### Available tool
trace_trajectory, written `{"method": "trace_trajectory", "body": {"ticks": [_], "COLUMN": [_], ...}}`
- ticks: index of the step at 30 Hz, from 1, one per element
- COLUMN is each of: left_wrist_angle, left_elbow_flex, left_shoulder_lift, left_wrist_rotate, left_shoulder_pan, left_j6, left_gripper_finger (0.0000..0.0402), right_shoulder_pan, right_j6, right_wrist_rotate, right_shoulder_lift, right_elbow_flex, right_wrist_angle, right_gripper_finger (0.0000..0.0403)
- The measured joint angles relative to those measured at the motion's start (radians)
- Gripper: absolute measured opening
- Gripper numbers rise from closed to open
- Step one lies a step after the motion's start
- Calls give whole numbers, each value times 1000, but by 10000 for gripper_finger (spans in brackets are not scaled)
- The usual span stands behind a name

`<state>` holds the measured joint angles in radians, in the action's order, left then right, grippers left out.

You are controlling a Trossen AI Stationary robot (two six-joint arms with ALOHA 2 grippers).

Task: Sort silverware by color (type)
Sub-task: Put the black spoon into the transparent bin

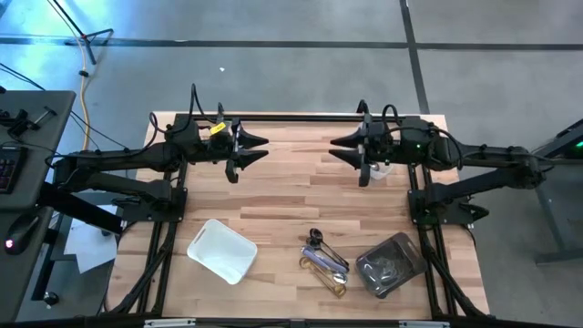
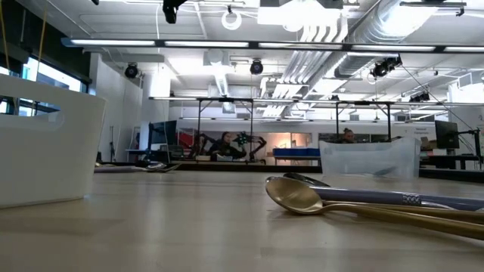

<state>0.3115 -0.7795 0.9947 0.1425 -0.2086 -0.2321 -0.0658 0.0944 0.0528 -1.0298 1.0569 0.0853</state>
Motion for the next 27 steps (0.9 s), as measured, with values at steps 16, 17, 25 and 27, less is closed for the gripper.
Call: {"method": "trace_trajectory", "body": {"ticks": [16, 17, 25, 27], "left_wrist_angle": [0, 0, 0, 0], "left_elbow_flex": [0, 0, 0, 0], "left_shoulder_lift": [0, 0, 0, 0], "left_wrist_rotate": [0, 0, 0, 0], "left_shoulder_pan": [0, 0, 0, 0], "left_j6": [0, 0, 0, 0], "left_gripper_finger": [168, 168, 168, 168], "right_shoulder_pan": [0, 0, 0, 0], "right_j6": [2, -2, -12, -23], "right_wrist_rotate": [-62, -63, -69, -70], "right_shoulder_lift": [0, 0, 0, 0], "right_elbow_flex": [0, 0, 0, 0], "right_wrist_angle": [0, 0, 0, 1], "right_gripper_finger": [2, 1, 0, 0]}}
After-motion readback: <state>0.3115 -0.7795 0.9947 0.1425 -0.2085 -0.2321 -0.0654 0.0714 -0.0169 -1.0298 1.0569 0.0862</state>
